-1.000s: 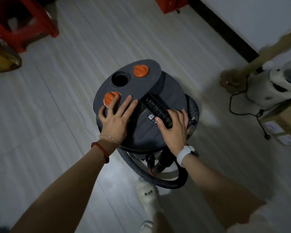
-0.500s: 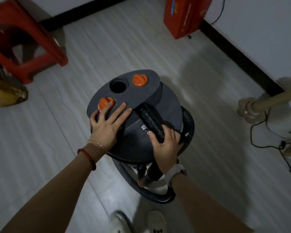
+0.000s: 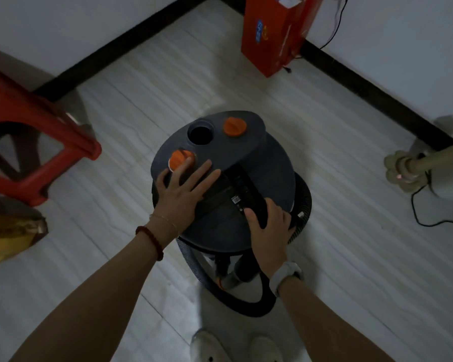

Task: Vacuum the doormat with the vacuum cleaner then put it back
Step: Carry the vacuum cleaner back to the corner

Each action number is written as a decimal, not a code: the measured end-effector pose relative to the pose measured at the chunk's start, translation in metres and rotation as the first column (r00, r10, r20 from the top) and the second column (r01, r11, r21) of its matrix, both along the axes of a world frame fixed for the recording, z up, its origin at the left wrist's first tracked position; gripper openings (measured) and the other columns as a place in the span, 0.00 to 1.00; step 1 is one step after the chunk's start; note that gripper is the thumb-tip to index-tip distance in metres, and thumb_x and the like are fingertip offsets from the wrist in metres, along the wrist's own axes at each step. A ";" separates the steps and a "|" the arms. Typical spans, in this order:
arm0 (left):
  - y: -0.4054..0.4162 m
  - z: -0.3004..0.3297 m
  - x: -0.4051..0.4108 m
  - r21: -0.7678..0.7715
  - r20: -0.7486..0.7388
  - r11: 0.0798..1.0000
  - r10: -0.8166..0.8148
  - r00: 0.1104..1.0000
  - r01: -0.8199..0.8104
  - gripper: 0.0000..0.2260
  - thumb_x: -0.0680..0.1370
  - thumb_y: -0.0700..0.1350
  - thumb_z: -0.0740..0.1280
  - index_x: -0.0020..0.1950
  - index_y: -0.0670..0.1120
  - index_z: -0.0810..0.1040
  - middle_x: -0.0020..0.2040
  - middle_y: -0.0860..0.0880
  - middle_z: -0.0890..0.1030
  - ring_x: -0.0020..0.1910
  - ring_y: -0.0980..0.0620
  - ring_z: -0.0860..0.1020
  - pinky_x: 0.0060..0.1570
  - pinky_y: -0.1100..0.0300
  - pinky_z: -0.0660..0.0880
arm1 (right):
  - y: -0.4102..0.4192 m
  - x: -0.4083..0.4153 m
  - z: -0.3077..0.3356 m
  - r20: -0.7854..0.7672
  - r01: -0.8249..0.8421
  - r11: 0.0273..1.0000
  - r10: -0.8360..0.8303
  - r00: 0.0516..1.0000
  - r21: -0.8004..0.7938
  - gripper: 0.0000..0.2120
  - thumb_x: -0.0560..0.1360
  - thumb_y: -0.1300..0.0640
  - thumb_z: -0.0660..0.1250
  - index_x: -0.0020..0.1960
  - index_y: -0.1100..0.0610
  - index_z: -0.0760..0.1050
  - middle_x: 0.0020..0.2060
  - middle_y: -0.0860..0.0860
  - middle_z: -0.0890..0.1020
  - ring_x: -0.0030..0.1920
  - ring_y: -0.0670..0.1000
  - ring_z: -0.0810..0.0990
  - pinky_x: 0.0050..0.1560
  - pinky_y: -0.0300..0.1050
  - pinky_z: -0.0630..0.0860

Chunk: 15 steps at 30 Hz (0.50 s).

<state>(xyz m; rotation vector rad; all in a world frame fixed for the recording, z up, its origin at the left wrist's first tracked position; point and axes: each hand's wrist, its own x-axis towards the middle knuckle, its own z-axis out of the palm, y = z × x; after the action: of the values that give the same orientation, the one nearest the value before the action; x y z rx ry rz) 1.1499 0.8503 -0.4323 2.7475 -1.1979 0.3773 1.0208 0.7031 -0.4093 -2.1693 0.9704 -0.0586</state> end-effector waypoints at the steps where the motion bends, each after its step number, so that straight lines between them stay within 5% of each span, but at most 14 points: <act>1: 0.004 0.001 0.021 -0.003 -0.008 1.000 -0.018 1.000 0.017 0.29 0.70 0.40 0.61 0.70 0.56 0.62 0.71 0.54 0.62 0.69 0.43 0.59 0.57 0.37 0.66 | 0.006 0.017 0.000 0.000 0.016 1.000 -0.016 1.000 0.014 0.25 0.75 0.42 0.61 0.67 0.56 0.67 0.63 0.53 0.73 0.68 0.57 0.63 0.69 0.67 0.52; 4: 0.016 0.006 0.078 -0.027 -0.065 0.997 -0.070 0.995 0.068 0.37 0.66 0.36 0.72 0.71 0.56 0.62 0.71 0.53 0.61 0.69 0.43 0.59 0.57 0.35 0.65 | 0.022 0.070 0.002 0.009 0.071 0.996 -0.072 0.997 0.048 0.24 0.75 0.45 0.63 0.67 0.56 0.67 0.63 0.53 0.72 0.67 0.56 0.62 0.70 0.60 0.52; 8: 0.028 0.010 0.164 0.000 -0.086 0.992 -0.125 0.988 0.126 0.43 0.65 0.37 0.74 0.72 0.58 0.56 0.71 0.53 0.60 0.69 0.43 0.59 0.58 0.36 0.65 | 0.043 0.149 0.003 0.016 0.121 0.990 -0.122 0.992 0.070 0.23 0.74 0.44 0.63 0.64 0.55 0.69 0.61 0.52 0.74 0.66 0.56 0.63 0.69 0.61 0.54; 11: 0.034 0.006 0.232 0.024 -0.074 0.987 -0.155 0.985 0.157 0.38 0.68 0.38 0.70 0.72 0.58 0.57 0.72 0.53 0.60 0.69 0.43 0.59 0.58 0.36 0.65 | 0.053 0.209 0.002 0.027 0.157 0.983 -0.161 0.987 0.093 0.20 0.74 0.44 0.64 0.61 0.55 0.70 0.59 0.51 0.74 0.65 0.55 0.64 0.67 0.57 0.57; 15: 0.038 0.003 0.319 0.066 -0.032 0.979 -0.193 0.981 0.195 0.31 0.71 0.44 0.57 0.72 0.58 0.53 0.72 0.53 0.61 0.69 0.43 0.60 0.59 0.38 0.67 | 0.062 0.288 -0.001 0.022 0.208 0.971 -0.212 0.977 0.119 0.14 0.74 0.45 0.64 0.56 0.50 0.69 0.53 0.46 0.72 0.65 0.54 0.64 0.68 0.65 0.56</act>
<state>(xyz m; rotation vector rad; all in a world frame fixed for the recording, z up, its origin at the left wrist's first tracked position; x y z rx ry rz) 1.4684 0.8881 -0.4296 2.6495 -1.4827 0.2844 1.3087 0.7647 -0.4106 -1.9476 1.1517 -0.1375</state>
